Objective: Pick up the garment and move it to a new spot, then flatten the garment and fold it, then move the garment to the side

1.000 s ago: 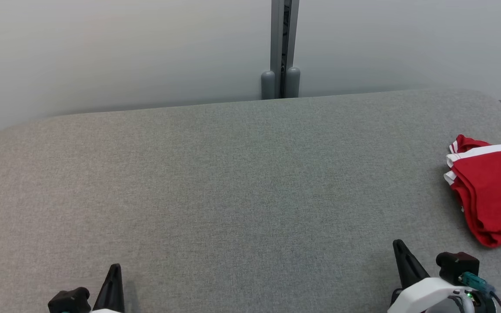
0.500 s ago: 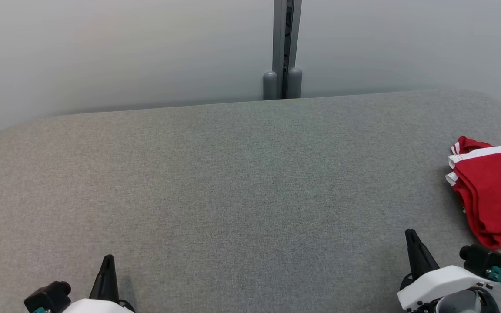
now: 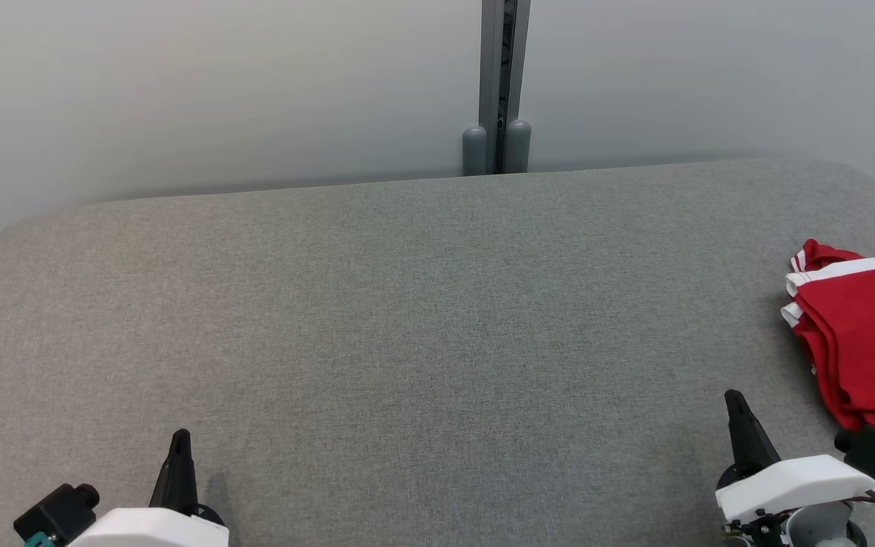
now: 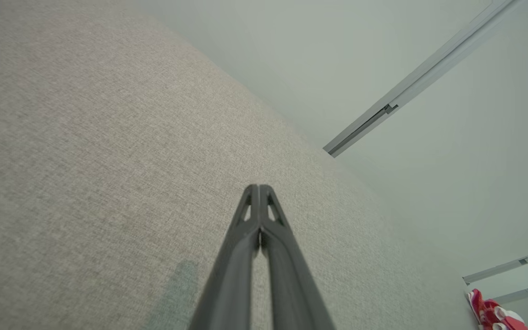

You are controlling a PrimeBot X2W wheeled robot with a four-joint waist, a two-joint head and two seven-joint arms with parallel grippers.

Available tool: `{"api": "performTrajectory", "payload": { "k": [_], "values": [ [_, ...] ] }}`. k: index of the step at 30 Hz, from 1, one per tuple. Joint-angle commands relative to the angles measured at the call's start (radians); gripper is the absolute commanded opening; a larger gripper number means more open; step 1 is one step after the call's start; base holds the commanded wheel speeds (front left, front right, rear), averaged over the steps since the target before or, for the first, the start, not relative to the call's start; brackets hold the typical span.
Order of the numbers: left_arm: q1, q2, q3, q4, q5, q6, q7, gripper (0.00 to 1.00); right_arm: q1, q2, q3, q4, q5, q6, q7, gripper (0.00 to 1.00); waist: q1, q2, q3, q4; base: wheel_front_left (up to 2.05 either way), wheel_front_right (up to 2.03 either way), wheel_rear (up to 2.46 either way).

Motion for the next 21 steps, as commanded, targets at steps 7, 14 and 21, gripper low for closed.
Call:
{"api": "performTrajectory", "payload": {
  "k": [7,14,21],
  "values": [
    [-0.039,0.009,0.013,-0.032,-0.11,-0.018,0.028,0.0,-0.003,-0.009,-0.02,-0.046,0.112,0.0,0.03,0.0,0.0,-0.0001,-0.001,0.003,0.0,0.0,0.0],
    [-0.047,0.009,0.021,-0.045,-0.196,-0.027,0.051,0.0,0.001,-0.01,-0.034,-0.069,0.197,0.0,0.054,0.0,0.0,-0.0001,-0.002,0.005,0.0,0.0,0.0],
    [-0.052,0.01,0.027,-0.057,-0.275,-0.034,0.073,0.0,0.006,-0.011,-0.046,-0.09,0.278,0.0,0.075,0.0,0.0,-0.0001,-0.003,0.008,0.0,0.0,0.0]
  ]
}}
